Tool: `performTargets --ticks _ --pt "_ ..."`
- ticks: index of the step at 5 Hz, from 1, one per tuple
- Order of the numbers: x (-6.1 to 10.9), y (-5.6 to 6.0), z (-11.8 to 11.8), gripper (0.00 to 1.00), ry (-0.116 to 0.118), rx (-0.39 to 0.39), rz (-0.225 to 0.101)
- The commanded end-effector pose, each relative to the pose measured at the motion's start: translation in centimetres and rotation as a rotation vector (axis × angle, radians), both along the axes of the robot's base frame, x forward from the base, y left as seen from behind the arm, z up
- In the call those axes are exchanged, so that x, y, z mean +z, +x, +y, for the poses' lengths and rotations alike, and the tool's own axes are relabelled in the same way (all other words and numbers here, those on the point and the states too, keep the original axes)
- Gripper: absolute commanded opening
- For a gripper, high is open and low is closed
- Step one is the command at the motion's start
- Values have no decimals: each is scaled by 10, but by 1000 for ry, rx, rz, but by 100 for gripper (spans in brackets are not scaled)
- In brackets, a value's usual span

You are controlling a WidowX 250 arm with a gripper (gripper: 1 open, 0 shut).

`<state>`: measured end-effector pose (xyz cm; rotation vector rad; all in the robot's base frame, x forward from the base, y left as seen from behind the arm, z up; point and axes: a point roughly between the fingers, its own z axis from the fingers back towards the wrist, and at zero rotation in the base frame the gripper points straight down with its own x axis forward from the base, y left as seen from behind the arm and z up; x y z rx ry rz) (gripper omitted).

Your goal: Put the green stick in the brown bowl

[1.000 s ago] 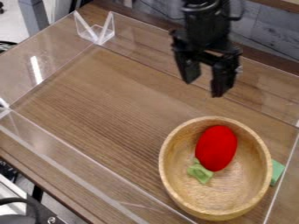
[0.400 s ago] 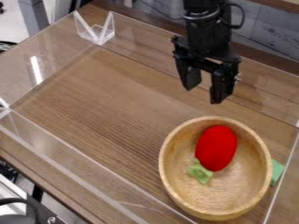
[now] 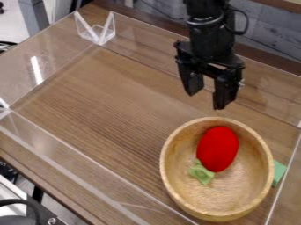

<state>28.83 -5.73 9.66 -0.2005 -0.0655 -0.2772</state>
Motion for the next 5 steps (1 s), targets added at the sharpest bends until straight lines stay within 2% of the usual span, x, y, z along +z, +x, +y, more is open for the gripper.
performTargets --ticks 1,2,3,4,5 --pt "16 13 -3 100 -4 9 -51" --pt "14 17 -6 100 -1 4 -44" --pt "22 15 1 100 2 -32 -31" --pt "34 11 10 100 0 -57 -33" --pt "35 11 13 100 -1 -33 -58"
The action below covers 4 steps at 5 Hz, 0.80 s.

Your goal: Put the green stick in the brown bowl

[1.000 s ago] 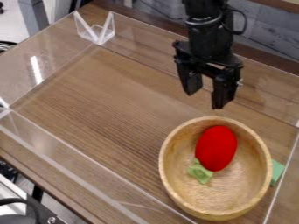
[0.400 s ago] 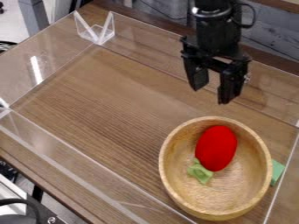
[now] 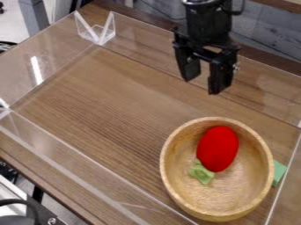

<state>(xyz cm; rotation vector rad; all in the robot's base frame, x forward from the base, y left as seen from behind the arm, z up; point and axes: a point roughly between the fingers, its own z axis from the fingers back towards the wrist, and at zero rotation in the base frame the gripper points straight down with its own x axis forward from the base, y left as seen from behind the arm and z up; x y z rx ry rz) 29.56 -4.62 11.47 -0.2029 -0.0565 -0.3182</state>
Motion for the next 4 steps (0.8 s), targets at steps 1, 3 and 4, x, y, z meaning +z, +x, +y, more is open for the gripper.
performTargets --ticks 1,3,4 --pt "12 2 0 100 -5 12 -65" --pt "-13 -24 -18 100 -9 221 -20" --pt "-8 -40 -25 100 -10 328 -10"
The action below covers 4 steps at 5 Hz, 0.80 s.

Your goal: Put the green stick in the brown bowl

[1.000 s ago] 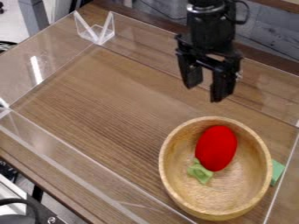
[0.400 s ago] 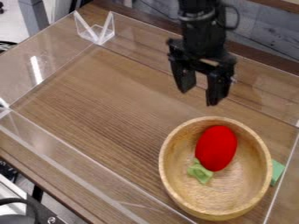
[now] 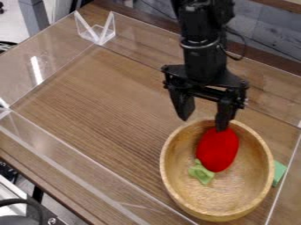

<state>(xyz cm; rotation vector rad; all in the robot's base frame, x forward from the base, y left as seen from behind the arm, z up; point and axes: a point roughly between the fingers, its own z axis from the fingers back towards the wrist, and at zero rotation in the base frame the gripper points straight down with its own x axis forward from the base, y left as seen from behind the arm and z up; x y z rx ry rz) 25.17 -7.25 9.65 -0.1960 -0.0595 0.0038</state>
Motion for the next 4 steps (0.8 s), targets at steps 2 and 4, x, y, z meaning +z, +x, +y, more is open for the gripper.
performTargets --ticks 2,4 --pt "5 -7 1 100 4 45 -6" --pt "-2 -16 2 100 7 41 18"
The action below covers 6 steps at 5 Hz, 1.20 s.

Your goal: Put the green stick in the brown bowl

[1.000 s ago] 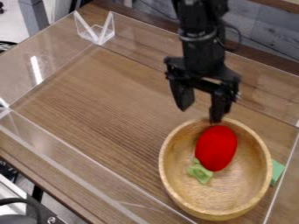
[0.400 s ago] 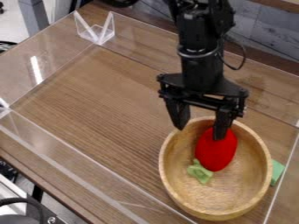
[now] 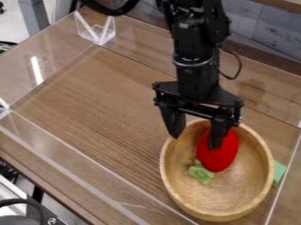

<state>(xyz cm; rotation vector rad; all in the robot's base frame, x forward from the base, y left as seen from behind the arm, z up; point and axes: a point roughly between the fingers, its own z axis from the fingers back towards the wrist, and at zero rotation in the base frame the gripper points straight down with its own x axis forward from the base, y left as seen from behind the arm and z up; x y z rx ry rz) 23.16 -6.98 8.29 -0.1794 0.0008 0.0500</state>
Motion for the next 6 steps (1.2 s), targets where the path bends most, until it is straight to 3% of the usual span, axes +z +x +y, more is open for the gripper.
performTargets --ticks 1,2,4,6 --pt "8 -5 -7 100 -4 107 -34" --pt "6 -18 -18 0 -3 245 -26" --pt "9 -41 -19 0 -10 418 -16" --pt "21 -36 -14 0 -36 428 6"
